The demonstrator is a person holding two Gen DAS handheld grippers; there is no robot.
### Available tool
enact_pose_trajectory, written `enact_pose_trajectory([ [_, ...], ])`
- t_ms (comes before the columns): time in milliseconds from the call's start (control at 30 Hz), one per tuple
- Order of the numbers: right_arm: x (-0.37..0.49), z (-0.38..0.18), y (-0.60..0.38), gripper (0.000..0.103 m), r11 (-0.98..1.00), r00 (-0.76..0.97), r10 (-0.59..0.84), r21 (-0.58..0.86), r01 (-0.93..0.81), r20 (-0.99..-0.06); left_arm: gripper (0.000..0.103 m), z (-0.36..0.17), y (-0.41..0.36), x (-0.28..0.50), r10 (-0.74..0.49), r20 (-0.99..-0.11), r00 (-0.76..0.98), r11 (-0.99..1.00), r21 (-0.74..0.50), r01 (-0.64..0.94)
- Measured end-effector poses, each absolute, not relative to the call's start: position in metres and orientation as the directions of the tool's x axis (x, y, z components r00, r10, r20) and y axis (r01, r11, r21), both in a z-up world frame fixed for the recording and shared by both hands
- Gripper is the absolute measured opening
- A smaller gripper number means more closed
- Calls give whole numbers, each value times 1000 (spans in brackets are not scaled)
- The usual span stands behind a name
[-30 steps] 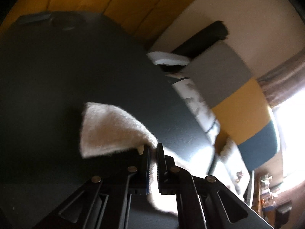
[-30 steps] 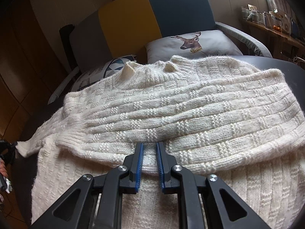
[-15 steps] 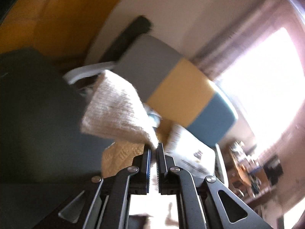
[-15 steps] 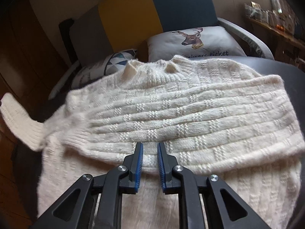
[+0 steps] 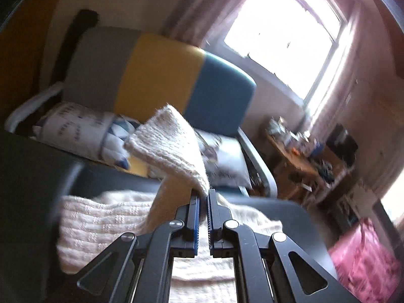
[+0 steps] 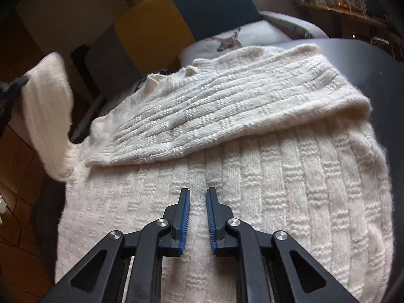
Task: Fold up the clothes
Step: 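Carry the held sleeve over the sweater body with the left tool and lower it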
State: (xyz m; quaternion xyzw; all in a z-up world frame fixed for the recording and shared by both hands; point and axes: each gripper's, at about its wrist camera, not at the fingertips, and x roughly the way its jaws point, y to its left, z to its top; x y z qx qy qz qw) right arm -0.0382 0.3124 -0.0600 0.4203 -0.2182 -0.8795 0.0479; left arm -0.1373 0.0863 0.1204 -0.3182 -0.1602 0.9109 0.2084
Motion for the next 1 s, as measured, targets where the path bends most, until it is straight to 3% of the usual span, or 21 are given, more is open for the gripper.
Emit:
enact_pose_trajectory([
  [433, -35, -65, 325, 8, -850, -662, -322, 514, -112, -677, 5, 25, 207, -144, 481, -677, -557, -876, -352, -329],
  [633, -35, -65, 324, 8, -853, -663, -318, 510, -112, -678, 5, 1, 231, -144, 439, -718, -540, -889, -262, -375],
  [900, -34, -66, 325, 8, -845, -666, -327, 523, -112, -670, 6, -25, 250, -144, 446, -789, -423, -862, -251, -441],
  [1000, -34, -67, 326, 8, -841, -667, -331, 529, -112, -667, 22, -19, 244, -138, 503, -774, -385, -831, -310, -462],
])
